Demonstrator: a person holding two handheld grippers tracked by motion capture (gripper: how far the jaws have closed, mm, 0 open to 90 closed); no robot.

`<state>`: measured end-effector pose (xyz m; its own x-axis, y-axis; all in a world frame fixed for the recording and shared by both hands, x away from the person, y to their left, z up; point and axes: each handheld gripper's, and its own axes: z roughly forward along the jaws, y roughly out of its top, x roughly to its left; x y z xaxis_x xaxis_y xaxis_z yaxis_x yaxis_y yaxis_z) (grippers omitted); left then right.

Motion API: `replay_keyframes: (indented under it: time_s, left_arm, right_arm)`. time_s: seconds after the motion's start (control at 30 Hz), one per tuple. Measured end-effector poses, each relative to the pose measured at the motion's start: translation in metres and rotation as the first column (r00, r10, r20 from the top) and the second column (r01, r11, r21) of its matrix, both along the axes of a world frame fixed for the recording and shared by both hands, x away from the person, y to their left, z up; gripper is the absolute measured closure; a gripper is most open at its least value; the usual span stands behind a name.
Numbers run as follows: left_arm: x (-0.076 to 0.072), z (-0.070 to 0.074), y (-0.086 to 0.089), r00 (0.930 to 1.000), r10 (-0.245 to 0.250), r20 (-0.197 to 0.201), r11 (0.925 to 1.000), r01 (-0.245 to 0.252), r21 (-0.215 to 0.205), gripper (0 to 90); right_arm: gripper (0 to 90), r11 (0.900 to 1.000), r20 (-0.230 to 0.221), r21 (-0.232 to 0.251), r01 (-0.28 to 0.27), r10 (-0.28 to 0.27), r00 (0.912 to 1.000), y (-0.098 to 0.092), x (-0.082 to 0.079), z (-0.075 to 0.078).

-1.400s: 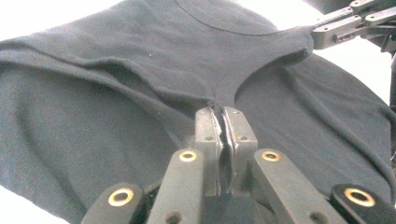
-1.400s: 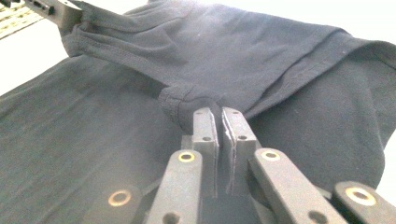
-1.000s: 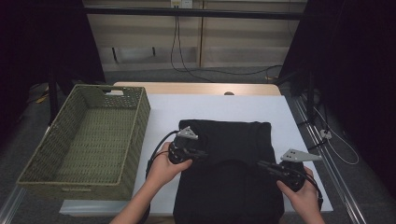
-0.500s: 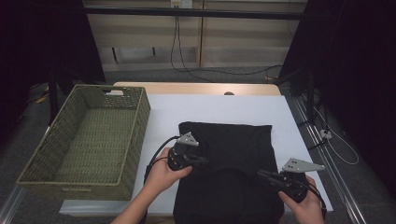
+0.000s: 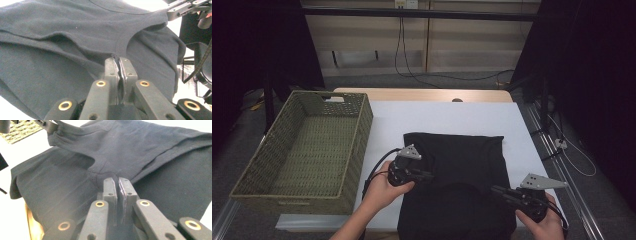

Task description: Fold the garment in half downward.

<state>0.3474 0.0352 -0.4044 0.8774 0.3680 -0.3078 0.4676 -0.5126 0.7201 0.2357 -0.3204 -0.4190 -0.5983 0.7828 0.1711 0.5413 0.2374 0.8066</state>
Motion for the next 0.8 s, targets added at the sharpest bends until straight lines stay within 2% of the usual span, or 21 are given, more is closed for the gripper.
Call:
replay_keyframes:
  time_s: [0.23,0.33,0.5,0.7,0.8]
  left_arm:
    - [-0.004,0.002,0.001,0.9998,-0.017,-0.006,0.9998,0.017,0.008,86.1]
    - [-0.006,0.004,0.002,0.9997,-0.025,-0.008,0.9997,0.025,0.008,86.1]
    - [-0.014,0.007,0.005,0.999,-0.045,-0.003,0.9989,0.045,0.018,86.1]
    - [-0.027,0.015,0.006,0.997,-0.075,0.017,0.9971,0.075,0.007,86.0]
    - [-0.035,0.015,0.005,0.9938,-0.11,-0.009,0.9939,0.11,-0.001,86.0]
  right_arm:
    - [85.8,1.0,0.006,0.009,-0.01,0.01,0.9999,-0.001,-0.004,0.003]
    - [85.9,0.999,-0.001,0.047,-0.021,0.021,0.9998,-0.003,-0.008,0.004]
    - [85.8,0.998,-0.005,0.041,-0.038,0.038,0.9993,-0.003,-0.013,0.004]
    - [85.9,0.997,-0.007,0.032,-0.068,0.069,0.9976,-0.001,-0.027,0.006]
    - [85.8,0.995,-0.002,0.032,-0.096,0.096,0.9954,0.0,-0.036,0.009]
